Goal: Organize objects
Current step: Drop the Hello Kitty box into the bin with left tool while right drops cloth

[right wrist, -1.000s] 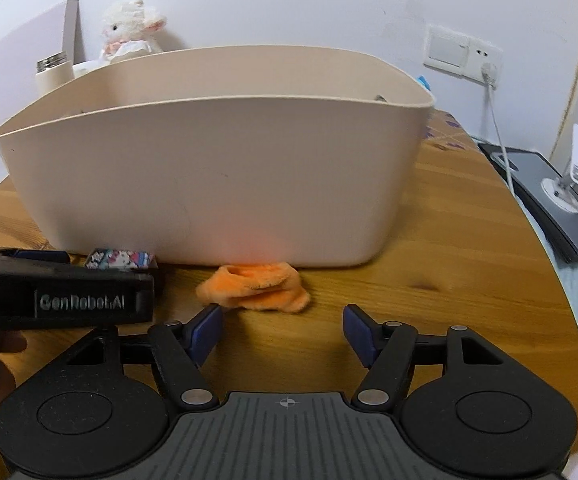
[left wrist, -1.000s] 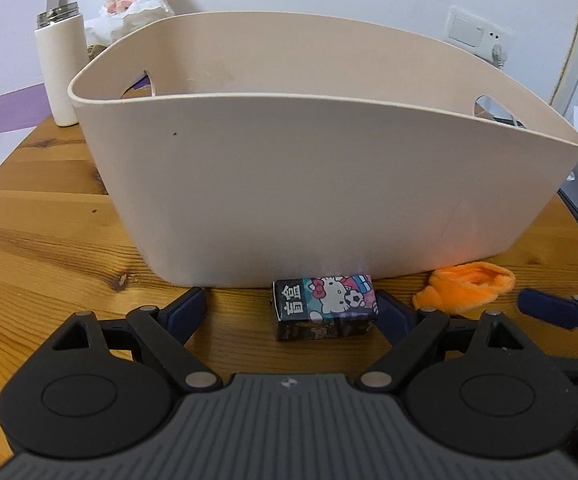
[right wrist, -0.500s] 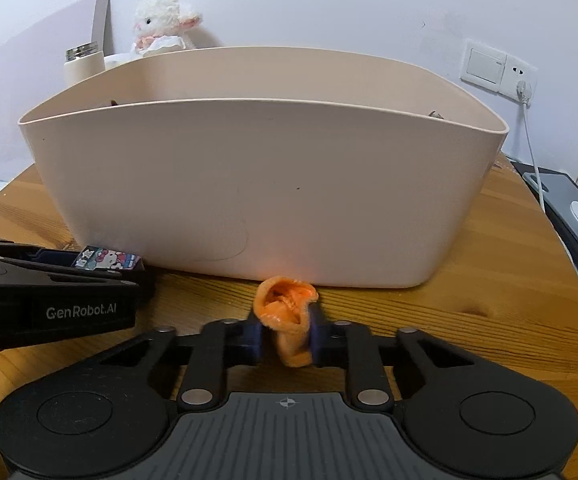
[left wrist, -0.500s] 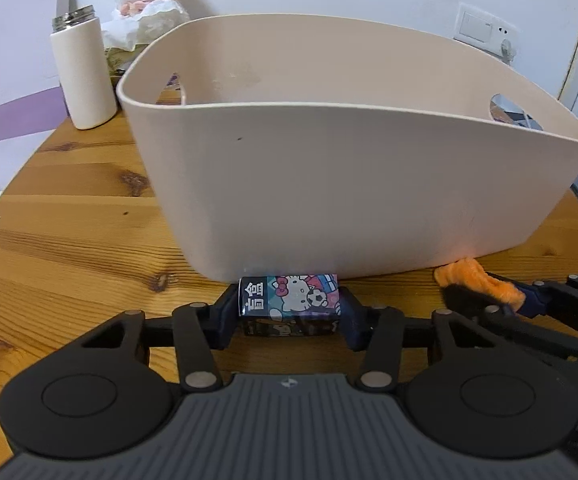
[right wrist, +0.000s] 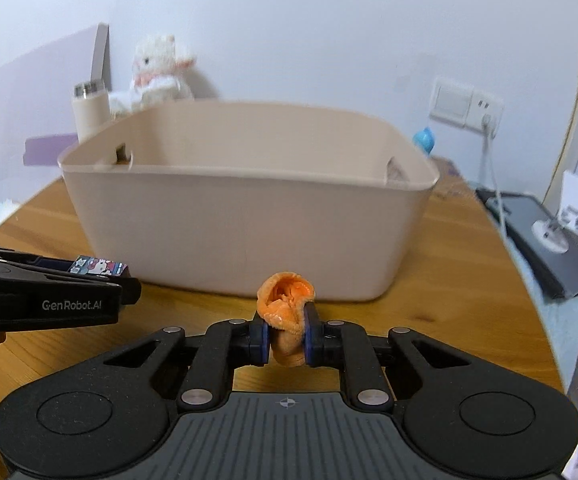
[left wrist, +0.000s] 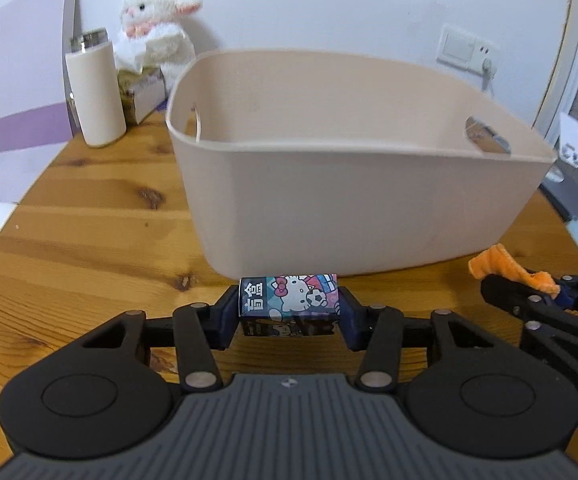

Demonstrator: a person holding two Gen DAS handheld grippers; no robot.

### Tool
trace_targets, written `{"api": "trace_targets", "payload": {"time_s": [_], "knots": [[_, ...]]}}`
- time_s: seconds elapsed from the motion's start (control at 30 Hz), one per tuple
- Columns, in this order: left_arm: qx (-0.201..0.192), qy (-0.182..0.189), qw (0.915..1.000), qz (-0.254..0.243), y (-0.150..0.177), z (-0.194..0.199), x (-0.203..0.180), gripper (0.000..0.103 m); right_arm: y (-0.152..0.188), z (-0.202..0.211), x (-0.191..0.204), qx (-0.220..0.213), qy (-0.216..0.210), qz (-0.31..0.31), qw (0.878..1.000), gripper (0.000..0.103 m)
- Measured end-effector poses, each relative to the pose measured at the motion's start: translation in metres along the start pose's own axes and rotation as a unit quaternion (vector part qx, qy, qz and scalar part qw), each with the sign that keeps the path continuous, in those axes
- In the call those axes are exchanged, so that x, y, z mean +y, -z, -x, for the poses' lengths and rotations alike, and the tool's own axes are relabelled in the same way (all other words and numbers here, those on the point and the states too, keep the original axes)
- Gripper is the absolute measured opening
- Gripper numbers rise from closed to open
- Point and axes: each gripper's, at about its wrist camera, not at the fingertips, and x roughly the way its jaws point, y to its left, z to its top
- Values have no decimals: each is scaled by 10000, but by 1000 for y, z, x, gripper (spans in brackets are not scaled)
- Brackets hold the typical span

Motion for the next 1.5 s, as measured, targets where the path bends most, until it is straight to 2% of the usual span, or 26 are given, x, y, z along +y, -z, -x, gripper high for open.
{"api": "trace_targets", "payload": {"time_s": [0.4, 0.63, 0.77, 0.9, 1.07, 1.3, 1.37, 1.47, 1.5], "knots": [[-609, 334, 9974, -192, -27, 54, -4, 52, -38, 52, -2, -861, 26, -118, 9962, 15], [-1049, 323, 9937, -246, -59, 71, -5, 52, -66, 58, -3, -1183, 47, -253, 9926, 15], [-1131, 241, 9930, -249, -80, 63, -5, 52, -83, 49, -6, -1275, 87, -377, 9911, 15], [-982, 234, 9947, -209, -100, 38, -5, 52, -98, 30, -12, -1198, 122, -462, 9916, 15], [-807, -17, 9962, -334, -112, 4, -10, 52, -109, 3, -16, -975, 205, -462, 9940, 15], [-131, -159, 9988, -446, -112, -42, -15, 53, -108, -43, -18, -290, 191, -461, 9983, 15], [108, -101, 9991, -407, -110, -51, -13, 53, -105, -52, -17, -141, 194, -439, 9987, 16], [314, -10, 9989, -361, -107, -59, -10, 54, -100, -62, -18, 65, 205, -472, 9987, 22], [335, -12, 9987, -386, -107, -59, -11, 53, -99, -63, -18, 99, 204, -487, 9986, 34]]}}
